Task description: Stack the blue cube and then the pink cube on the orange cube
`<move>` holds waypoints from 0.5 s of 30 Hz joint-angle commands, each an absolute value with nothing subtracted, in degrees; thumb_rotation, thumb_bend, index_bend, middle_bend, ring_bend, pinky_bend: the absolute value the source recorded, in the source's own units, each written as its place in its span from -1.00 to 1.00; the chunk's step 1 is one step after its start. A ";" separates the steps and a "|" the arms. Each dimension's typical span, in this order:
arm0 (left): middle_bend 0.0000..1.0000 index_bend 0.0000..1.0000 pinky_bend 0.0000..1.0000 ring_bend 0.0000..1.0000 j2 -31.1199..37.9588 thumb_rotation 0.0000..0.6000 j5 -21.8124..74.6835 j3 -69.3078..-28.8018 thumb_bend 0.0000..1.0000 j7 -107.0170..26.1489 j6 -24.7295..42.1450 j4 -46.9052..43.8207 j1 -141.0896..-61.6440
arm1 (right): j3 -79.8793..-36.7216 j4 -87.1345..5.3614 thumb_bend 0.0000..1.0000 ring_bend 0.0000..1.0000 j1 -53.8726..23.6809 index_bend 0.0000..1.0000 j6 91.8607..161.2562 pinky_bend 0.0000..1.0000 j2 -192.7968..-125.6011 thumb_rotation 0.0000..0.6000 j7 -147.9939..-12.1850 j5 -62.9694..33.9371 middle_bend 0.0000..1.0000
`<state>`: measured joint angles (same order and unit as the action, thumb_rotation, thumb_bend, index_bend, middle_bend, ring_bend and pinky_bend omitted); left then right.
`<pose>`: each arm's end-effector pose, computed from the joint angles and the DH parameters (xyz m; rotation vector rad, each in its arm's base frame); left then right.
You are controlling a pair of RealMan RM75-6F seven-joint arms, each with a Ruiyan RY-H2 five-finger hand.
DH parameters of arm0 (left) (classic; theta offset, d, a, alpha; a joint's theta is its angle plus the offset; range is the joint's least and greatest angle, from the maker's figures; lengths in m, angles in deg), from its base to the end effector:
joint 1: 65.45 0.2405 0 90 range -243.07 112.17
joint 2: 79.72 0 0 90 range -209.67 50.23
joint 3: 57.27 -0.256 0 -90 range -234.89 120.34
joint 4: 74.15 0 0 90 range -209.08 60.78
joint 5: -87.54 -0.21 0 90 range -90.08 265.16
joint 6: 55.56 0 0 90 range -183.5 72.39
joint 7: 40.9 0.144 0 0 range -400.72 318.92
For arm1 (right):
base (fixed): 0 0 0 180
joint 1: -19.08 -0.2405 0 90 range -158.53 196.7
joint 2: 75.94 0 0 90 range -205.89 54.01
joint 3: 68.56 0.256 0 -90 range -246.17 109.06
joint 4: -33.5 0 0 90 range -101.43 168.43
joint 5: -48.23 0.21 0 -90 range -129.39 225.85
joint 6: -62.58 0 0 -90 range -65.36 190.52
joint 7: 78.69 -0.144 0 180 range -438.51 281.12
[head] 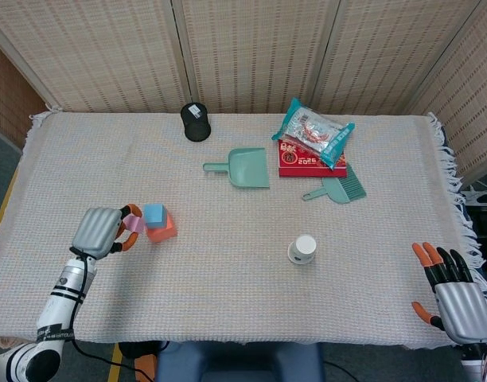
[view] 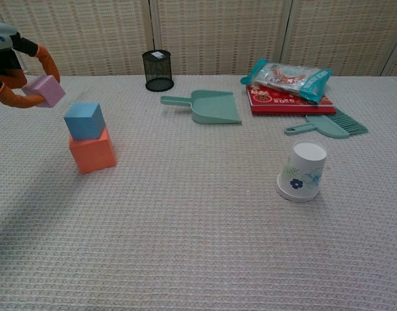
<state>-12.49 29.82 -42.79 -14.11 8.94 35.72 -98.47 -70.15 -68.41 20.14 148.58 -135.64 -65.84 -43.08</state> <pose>-0.1597 0.3140 0.1050 -1.6321 -0.9428 -0.9226 -0.2918 -0.1322 0.1564 1.4882 -0.8694 0.7438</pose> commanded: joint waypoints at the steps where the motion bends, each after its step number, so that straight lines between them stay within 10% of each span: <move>1: 1.00 0.18 1.00 1.00 -12.46 1.00 32.23 -41.68 -0.27 -13.64 8.31 35.96 -99.80 | -70.05 -68.40 -0.79 -1.00 20.03 -1.00 148.39 -1.00 -135.69 1.00 -65.75 -42.84 -1.00; 15: 1.00 0.16 1.00 1.00 -4.77 1.00 43.71 -40.83 -0.28 -3.12 14.83 32.74 -106.14 | -70.06 -68.52 -0.79 -1.00 20.11 -1.00 148.72 -1.00 -135.25 1.00 -66.49 -42.94 -1.00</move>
